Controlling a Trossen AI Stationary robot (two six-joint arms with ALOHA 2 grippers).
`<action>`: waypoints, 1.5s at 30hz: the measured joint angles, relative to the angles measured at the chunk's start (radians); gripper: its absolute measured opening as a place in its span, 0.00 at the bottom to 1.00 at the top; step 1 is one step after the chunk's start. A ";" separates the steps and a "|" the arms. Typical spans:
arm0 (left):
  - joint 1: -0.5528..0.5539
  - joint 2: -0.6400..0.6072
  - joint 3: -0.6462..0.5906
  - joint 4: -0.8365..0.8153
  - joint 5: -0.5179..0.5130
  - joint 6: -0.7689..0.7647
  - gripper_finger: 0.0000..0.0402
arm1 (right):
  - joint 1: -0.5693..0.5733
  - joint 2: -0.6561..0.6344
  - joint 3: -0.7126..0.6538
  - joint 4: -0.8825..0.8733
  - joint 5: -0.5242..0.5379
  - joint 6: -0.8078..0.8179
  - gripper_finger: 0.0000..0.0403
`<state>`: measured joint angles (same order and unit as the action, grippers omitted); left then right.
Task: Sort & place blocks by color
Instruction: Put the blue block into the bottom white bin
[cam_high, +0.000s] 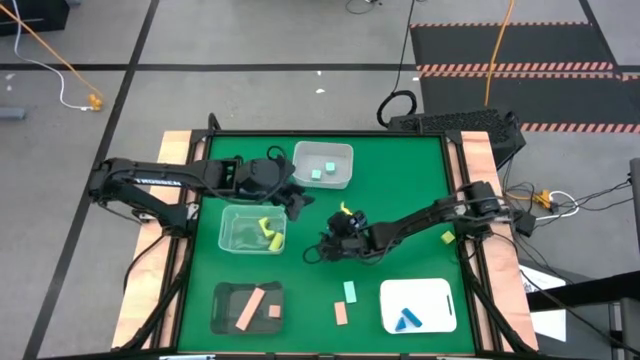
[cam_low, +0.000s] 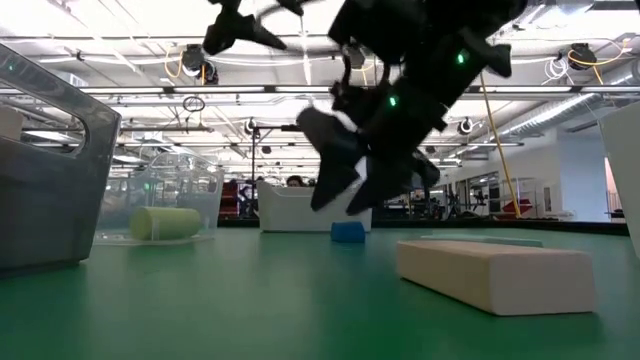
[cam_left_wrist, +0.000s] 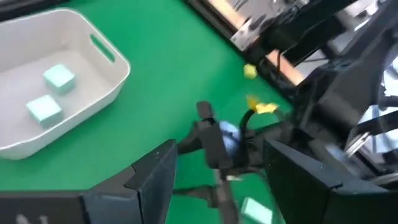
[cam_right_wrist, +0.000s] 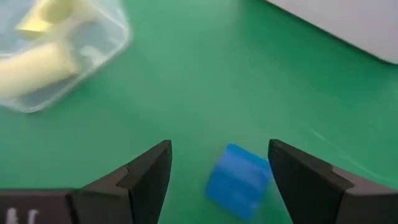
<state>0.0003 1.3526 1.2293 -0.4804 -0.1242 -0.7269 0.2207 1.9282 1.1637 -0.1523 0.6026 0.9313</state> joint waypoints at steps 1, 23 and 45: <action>-0.004 -0.002 -0.001 -0.012 -0.007 -0.002 0.58 | 0.000 0.013 0.000 -0.001 0.003 0.019 0.64; -0.018 -0.005 -0.004 -0.043 -0.019 0.037 0.58 | -0.003 0.039 0.002 -0.034 -0.160 0.004 0.05; -0.017 -0.005 -0.003 -0.125 -0.019 0.060 0.58 | 0.007 -0.125 -0.001 -0.196 -0.346 0.372 0.57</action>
<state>-0.0166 1.3472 1.2263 -0.6052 -0.1427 -0.6667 0.2276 1.8034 1.1623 -0.3481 0.2570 1.3031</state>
